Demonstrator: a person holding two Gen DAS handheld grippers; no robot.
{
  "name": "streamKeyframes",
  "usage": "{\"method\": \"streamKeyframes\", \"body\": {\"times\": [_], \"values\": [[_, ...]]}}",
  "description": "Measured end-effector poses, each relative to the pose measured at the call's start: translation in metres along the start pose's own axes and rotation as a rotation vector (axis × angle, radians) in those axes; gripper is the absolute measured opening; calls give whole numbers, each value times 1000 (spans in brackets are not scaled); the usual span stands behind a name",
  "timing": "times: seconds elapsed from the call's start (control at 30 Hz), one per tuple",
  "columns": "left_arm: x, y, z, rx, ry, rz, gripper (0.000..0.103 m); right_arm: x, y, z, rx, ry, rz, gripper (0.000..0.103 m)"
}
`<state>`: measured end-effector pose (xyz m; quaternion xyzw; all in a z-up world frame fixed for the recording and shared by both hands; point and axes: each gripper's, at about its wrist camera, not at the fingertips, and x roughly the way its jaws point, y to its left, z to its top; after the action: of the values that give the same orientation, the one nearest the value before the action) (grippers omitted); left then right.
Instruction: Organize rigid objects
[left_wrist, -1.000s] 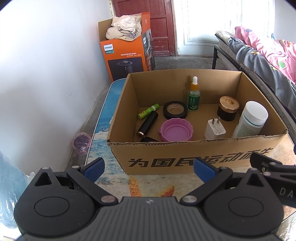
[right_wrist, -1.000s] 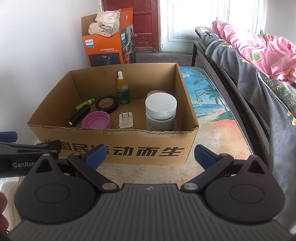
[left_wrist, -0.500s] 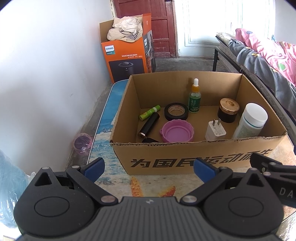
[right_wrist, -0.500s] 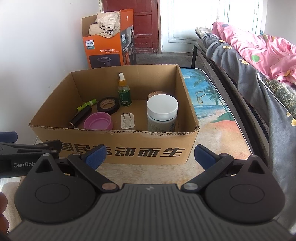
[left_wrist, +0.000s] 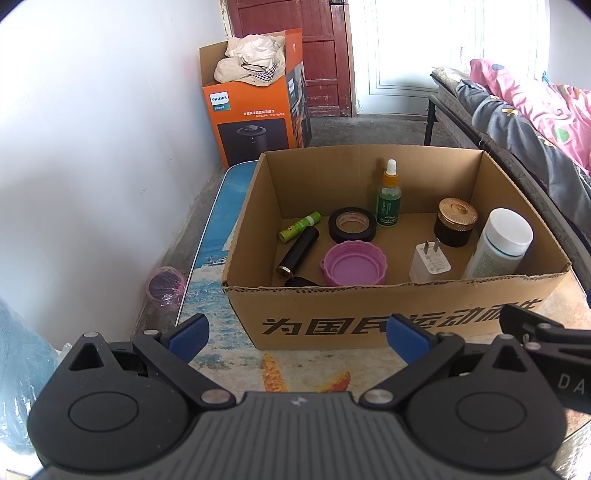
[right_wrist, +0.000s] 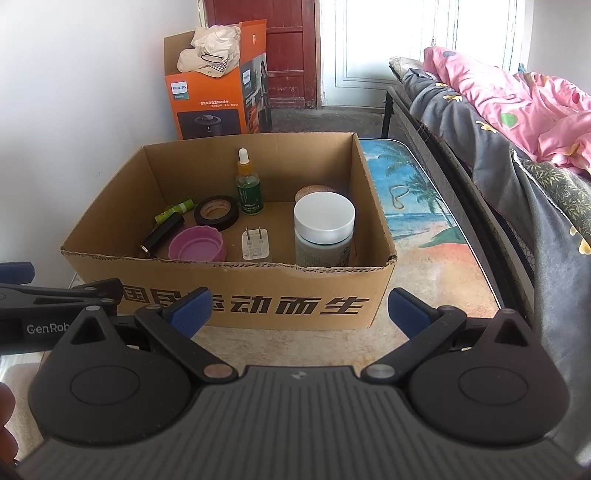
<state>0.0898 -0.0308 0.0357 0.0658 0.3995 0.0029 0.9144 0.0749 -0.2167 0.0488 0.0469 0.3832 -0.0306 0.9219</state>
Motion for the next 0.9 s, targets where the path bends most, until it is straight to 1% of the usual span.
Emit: {"method": "streamKeyframes", "body": {"times": [0.9], "values": [[2,0,1,-4,10,-1,103,0,0,0,3,5,-1,102]]}}
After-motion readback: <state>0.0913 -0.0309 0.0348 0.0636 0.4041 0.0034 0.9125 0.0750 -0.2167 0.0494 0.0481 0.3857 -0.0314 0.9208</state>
